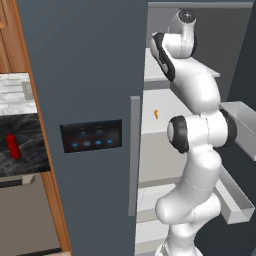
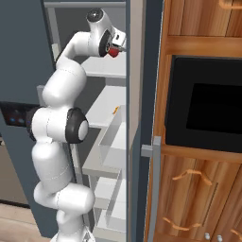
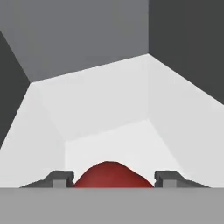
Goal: Place the ketchup and mustard from the counter to the top shelf of the fridge. If the existing items in the fridge are on the top shelf, move them to other shelves.
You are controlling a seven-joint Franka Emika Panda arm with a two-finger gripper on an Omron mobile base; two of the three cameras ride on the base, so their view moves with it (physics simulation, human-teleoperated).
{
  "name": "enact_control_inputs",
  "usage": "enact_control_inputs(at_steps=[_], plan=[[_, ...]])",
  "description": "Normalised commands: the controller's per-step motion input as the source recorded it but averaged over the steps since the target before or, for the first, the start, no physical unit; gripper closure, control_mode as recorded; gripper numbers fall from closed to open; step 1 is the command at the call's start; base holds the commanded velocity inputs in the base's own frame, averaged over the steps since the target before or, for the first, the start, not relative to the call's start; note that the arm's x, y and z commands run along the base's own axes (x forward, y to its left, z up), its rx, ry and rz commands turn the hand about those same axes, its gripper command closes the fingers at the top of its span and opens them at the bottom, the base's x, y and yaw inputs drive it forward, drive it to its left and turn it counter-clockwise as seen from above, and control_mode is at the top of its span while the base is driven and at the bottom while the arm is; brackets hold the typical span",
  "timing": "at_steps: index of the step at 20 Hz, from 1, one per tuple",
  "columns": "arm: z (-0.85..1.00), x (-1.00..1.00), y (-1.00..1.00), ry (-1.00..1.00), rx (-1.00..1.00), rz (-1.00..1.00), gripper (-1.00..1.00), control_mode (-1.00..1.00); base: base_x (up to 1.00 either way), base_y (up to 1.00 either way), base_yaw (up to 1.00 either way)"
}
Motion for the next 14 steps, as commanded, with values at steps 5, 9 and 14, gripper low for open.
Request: enact_control_inputs(at_steps=[5,9,14], plan=[[0.33,-0.59,0.0,-0.71,0.0,0.0,1.0,-1.0,0.0,0.0,0.0],[0.33,-1.0,0.0,-0.67,0.02,0.05,1.0,-1.0,0.0,0.0,0.0],[0.82,-1.0,0.0,-0.34,0.08,0.07,1.0,-1.0,0.0,0.0,0.0]])
